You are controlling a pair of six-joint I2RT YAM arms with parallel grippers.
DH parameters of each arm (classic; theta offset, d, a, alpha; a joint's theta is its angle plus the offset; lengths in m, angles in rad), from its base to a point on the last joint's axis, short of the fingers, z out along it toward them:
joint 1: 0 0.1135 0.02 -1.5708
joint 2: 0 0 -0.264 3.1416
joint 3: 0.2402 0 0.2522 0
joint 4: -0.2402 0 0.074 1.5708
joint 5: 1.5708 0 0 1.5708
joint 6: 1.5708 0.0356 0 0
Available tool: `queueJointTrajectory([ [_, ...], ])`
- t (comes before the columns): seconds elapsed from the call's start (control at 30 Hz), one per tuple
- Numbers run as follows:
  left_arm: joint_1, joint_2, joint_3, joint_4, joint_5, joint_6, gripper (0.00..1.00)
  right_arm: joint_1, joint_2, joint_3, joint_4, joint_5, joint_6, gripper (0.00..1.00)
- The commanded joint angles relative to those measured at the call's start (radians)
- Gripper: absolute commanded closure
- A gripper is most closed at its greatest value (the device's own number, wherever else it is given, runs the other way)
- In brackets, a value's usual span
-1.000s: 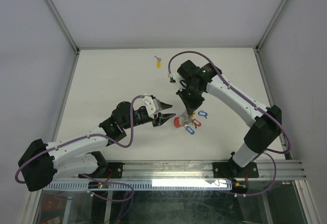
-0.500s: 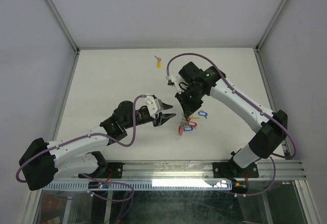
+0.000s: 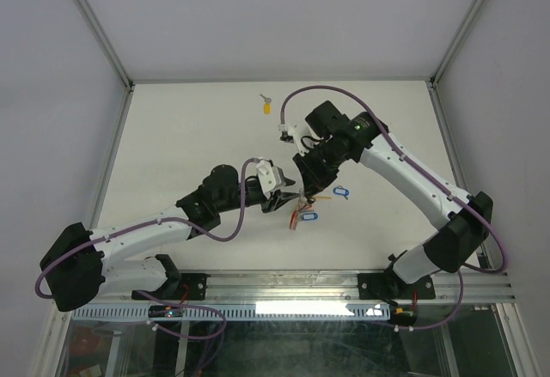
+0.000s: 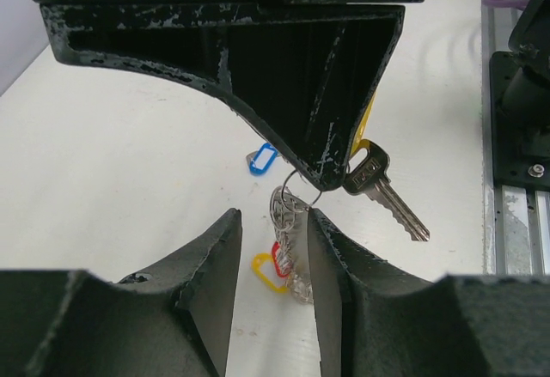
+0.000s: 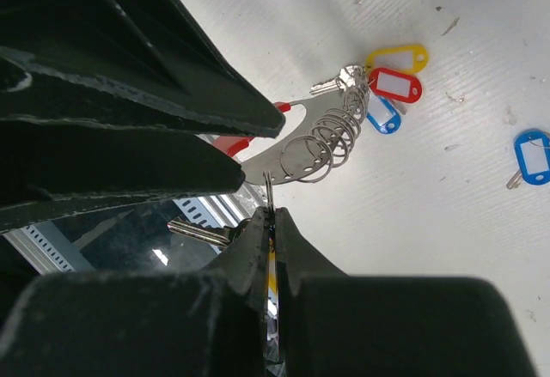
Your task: Put the keys on the keyring
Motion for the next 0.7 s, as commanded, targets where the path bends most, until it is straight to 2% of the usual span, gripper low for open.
queueJointTrajectory([
  [0.0, -0.005, 0.007, 0.062, 0.005, 0.009, 0.036, 0.66, -0.001, -0.041, 0.040, 0.039, -0.055, -0.013, 1.00],
  [0.53, -0.015, 0.035, 0.084, 0.002, 0.029, 0.036, 0.73, 0.021, -0.050, 0.035, 0.073, -0.068, -0.019, 1.00],
  [0.67, -0.017, 0.046, 0.094, -0.004, 0.029, 0.041, 0.77, 0.025, -0.053, 0.033, 0.079, -0.083, -0.021, 1.00],
])
